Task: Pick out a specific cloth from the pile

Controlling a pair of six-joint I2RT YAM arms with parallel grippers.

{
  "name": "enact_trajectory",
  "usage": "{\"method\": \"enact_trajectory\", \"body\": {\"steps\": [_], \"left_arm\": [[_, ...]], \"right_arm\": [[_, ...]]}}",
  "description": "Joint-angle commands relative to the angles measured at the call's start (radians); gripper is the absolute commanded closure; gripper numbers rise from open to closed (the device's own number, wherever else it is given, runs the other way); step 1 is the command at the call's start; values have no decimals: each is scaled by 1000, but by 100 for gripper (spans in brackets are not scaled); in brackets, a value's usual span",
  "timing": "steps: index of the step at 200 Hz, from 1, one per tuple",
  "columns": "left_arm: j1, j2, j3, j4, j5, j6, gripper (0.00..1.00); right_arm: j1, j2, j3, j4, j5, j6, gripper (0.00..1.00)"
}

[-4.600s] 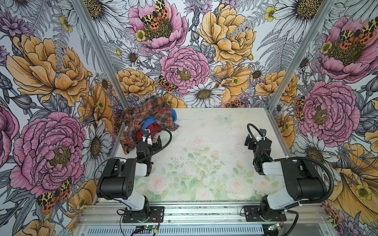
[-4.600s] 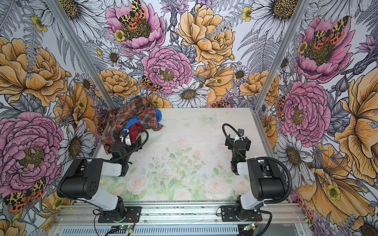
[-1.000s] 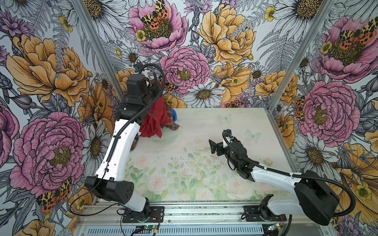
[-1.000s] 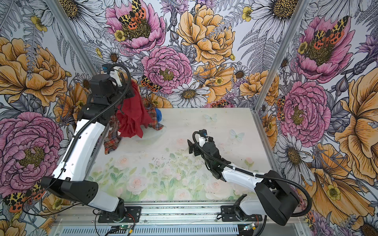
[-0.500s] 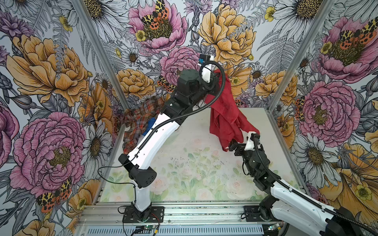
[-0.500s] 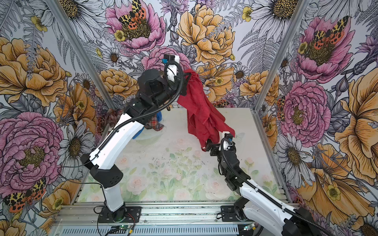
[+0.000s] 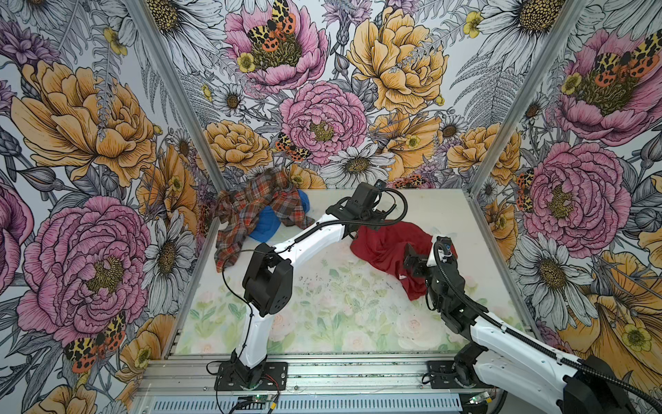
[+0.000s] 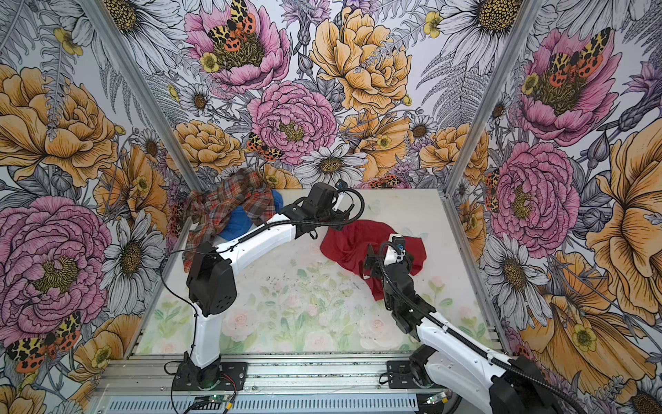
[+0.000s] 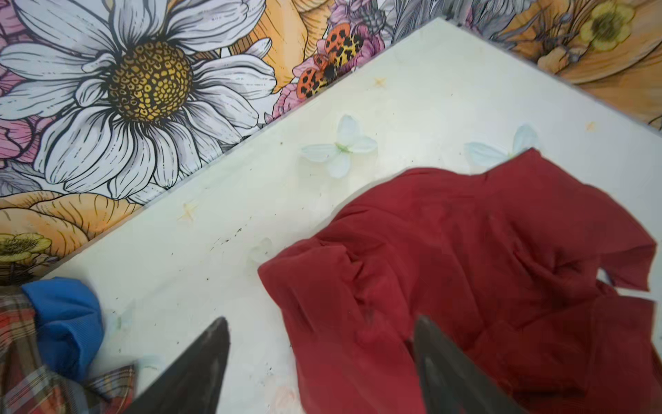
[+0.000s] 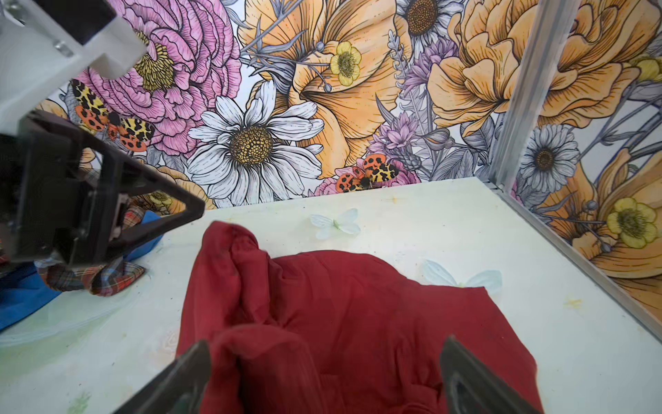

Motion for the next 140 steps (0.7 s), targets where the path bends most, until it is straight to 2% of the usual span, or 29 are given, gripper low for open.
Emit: {"method": "enact_trajectory", "body": {"steps": [1,29,54,73,91,107,140], "left_arm": [[3,-187,-38,-51,-57,60,1],[-3,-367,-125,-200,17,64,1],[0,-503,-249,-255,64,103,1],[33,-594,-351,-255,200,123,1],[50,-669,-464,-228,302,156,1],[48,-733,-571,-141,334,179,1],[75,-763,-585,-118,298,150,1]], "right_arm": [[-36,32,70,-68,33,49,0],[-91,125,137,-151,-91,88,1],[-117,259,219,-201,-305,93,0],[-118,397,317,-294,-418,90,0],[-121,506,379,-351,-455,87,1],[-122,552,399,-366,-480,87,1],[-123,629,462,-466,-488,59,6]]}}
